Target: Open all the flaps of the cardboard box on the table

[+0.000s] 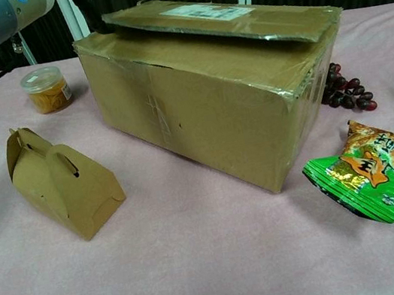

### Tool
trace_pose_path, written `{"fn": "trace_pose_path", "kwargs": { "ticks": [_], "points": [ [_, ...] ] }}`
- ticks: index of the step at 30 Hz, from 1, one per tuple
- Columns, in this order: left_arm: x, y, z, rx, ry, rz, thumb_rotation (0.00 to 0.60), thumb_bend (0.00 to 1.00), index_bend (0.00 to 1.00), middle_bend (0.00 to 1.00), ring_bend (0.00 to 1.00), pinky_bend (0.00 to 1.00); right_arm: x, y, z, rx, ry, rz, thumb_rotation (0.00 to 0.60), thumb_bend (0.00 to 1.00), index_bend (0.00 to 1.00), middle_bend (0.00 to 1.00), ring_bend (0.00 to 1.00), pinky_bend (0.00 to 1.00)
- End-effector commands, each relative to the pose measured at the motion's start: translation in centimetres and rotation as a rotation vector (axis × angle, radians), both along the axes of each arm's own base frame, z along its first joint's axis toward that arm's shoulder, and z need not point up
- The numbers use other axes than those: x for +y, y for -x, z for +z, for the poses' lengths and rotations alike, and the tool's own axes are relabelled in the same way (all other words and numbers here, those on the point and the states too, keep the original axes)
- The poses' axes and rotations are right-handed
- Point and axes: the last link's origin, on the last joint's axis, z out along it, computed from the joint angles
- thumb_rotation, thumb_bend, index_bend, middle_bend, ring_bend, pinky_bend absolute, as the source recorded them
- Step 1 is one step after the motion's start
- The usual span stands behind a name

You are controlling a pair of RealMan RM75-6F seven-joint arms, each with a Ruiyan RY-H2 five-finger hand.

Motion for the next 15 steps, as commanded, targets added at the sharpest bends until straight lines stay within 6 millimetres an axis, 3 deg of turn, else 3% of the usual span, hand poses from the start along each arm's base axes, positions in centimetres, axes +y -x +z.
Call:
{"fn": "trace_pose_path", "kwargs": {
  "ticks": [1,9,15],
  "points": [
    [-0.2,-0.1,0.0,0.0,0.003,-0.008,0.6,0.21,0.0,0.0,0.0,0.0,0.0,0.0,0.0,-0.005,0.0,-0.003,0.6,0.32,0.0,0.0,0.0,0.21],
    [0.2,0.0,-0.4,0.025,-0.005,-0.011,0.6,0.21,0.0,0.0,0.0,0.0,0.0,0.0,0.1,-0.011,-0.001,-0.005,0.6,0.32,0.0,0.0,0.0,0.21],
    [1.2,-1.9,-0.1,0.025,-0.042,-0.066,0.6,0.24,0.0,0.0,0.0,0.0,-0.1,0.1,0.2,-0.016,0.003,-0.012,0.6,0.32,0.0,0.0,0.0,0.21]
  ]
}}
